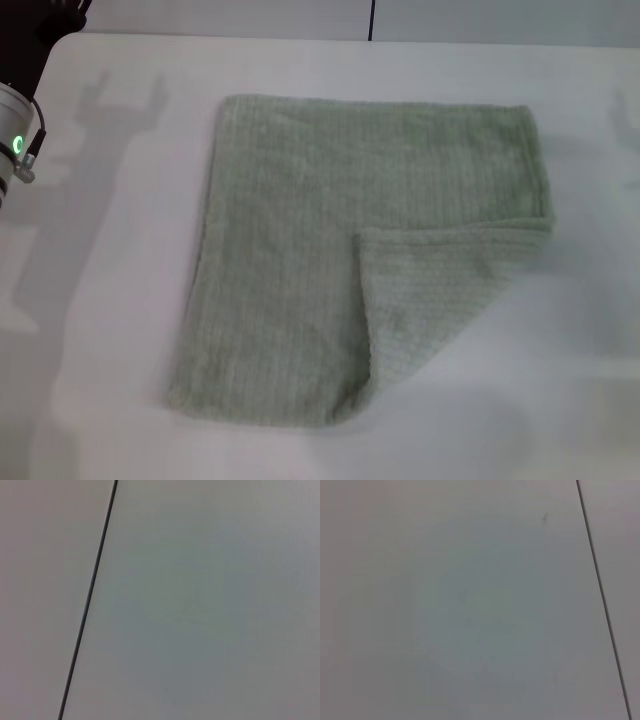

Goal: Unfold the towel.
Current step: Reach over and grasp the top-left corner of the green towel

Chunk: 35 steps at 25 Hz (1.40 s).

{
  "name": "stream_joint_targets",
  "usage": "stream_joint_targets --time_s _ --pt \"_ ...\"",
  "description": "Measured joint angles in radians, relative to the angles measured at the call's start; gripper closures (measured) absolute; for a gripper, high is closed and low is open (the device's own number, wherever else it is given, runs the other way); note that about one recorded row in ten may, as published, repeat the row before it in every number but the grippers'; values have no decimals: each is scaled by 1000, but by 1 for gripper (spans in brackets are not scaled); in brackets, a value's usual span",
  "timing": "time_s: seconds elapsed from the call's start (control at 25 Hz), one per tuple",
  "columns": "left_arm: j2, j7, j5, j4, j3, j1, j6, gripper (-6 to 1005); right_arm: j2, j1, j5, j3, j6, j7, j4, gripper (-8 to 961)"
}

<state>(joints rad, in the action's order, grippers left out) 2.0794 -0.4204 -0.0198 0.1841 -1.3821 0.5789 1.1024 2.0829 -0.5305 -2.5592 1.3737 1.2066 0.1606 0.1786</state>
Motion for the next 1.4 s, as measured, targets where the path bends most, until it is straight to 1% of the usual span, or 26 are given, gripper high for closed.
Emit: stream_joint_targets --time_s 0.48,1.12,1.32,1.36,1.4 --pt "1 7 0 0 2 -2 -7 191 -3 -13 1 1 -1 2 6 193" --pt "-2 14 0 0 19 -7 -20 191 0 -11 7 1 -5 2 7 193" --pt "-3 30 0 5 18 -5 -24 192 -3 -13 3 -9 -28 9 12 193" --pt "-3 34 0 7 18 -7 -24 192 -9 -11 -7 -27 -57 38 29 193" --pt "-4 36 0 7 18 -10 -23 192 -9 -11 -7 -27 -57 38 29 193"
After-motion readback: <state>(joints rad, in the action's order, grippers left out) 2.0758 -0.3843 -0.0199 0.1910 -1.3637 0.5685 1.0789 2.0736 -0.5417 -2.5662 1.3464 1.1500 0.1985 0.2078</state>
